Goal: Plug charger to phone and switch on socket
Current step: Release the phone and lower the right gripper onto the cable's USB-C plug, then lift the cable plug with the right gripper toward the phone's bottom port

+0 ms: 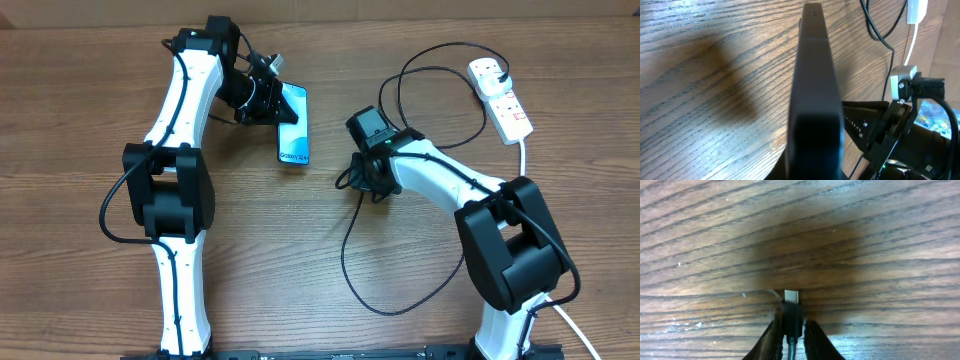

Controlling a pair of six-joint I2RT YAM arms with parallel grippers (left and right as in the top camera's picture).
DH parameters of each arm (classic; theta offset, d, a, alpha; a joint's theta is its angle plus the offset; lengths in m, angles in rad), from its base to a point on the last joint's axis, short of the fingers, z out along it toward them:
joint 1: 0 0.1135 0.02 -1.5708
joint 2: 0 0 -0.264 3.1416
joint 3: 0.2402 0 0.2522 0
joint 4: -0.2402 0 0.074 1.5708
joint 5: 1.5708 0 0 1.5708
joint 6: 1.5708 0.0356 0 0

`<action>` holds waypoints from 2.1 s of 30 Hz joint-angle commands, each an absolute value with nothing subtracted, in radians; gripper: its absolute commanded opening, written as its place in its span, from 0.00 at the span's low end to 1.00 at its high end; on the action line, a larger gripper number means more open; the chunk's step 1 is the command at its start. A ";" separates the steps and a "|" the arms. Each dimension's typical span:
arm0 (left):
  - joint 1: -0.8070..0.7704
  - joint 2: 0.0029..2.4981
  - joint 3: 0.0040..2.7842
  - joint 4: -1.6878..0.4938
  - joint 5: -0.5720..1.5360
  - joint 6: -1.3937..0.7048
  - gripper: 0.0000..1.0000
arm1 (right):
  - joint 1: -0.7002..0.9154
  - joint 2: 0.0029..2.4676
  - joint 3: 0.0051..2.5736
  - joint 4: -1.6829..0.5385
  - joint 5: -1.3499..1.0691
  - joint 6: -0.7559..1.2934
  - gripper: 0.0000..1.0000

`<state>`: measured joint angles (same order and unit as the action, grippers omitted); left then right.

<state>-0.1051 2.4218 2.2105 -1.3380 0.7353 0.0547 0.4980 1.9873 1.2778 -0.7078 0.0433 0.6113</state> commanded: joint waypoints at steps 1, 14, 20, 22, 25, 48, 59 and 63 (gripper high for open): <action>-0.115 2.389 2.228 -1.335 0.759 0.045 0.04 | 0.507 2.042 1.265 -0.722 0.068 0.632 0.14; -0.113 2.389 2.228 -1.335 0.760 0.036 0.04 | 0.473 2.042 1.290 -0.728 -0.117 0.631 0.04; -0.107 2.389 2.228 -1.339 1.123 0.113 0.04 | 0.387 1.974 1.332 -0.768 -0.370 0.578 0.04; -0.091 2.389 2.228 -1.327 1.298 0.119 0.04 | 0.347 1.904 1.332 -0.770 -0.549 0.508 0.04; -0.070 2.389 2.228 -1.332 1.393 0.087 0.04 | 0.320 1.829 1.332 -0.773 -0.746 0.432 0.04; -0.053 2.389 2.228 -1.335 1.510 -0.037 0.04 | 0.400 1.685 1.332 -0.679 -0.981 0.287 0.04; -0.053 2.389 2.228 -1.336 1.512 -0.029 0.04 | 0.350 1.685 1.332 -0.621 -0.982 0.290 0.04; -0.062 2.389 2.228 -1.334 1.580 -0.026 0.04 | 0.341 1.685 1.332 -0.620 -0.985 0.290 0.04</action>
